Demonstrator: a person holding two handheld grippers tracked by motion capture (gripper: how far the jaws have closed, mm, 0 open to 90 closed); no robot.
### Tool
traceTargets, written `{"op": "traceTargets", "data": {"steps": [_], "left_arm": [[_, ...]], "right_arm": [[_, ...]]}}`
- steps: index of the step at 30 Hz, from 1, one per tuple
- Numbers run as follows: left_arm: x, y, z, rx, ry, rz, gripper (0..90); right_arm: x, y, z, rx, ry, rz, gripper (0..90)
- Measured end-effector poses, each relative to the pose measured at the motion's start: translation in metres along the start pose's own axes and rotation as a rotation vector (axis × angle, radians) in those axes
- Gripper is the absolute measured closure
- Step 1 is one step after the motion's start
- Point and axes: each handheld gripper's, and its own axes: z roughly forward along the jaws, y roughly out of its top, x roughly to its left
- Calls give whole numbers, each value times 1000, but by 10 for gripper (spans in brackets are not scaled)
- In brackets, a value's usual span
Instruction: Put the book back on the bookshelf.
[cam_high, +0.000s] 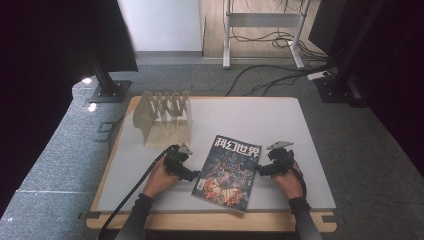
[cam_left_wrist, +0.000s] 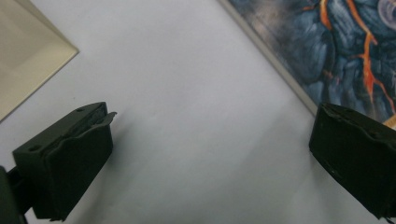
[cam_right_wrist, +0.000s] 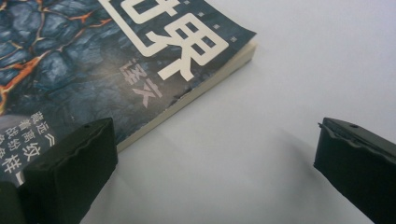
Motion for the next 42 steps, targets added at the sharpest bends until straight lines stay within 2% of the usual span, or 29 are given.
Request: {"op": "traceTargets", "data": {"steps": [4,6,10,14,17,21,24,26,27,28,30,33,36,37,40,42], "left_arm": [[-9,-3,-2,-29,49,19,0],[-13,-5,-3,-41,50,18,0],[-24,-9,-2,-60,19,12,0],[-34,-10,-1,-68,-11,24,0],[-42,-10,0,-74,-23,35,0],[-58,-9,2,-92,-36,72,0],[-64,-8,3,-90,-47,81,0],[-63,-7,4,-85,-64,82,0],[-61,-6,4,-88,-72,76,0],[-59,-6,4,-87,-65,73,0],[-49,-4,6,-87,-46,36,0],[-40,0,8,-92,-31,-2,0],[-40,2,9,-90,-33,6,0],[-40,1,9,-90,-31,7,0],[-40,1,9,-92,-30,7,0],[-40,1,9,-92,-30,8,0]], "right_arm": [[-4,9,6,9,-24,1,0],[-8,12,9,13,-23,7,0],[-15,19,16,23,-34,19,0],[-20,26,23,27,-37,39,0],[-23,30,27,23,-42,56,10],[-23,35,33,11,-39,65,42],[-24,39,36,9,-36,60,42],[-25,41,37,11,-35,56,50],[-24,42,36,16,-27,36,88],[-23,43,35,17,-23,28,104],[-22,44,30,-3,-19,31,127],[-22,43,23,-49,43,92,133],[-21,43,19,-71,116,126,134],[-19,44,18,-73,122,121,136],[-16,47,13,-100,88,118,140],[-14,49,11,-98,93,121,140]]}}
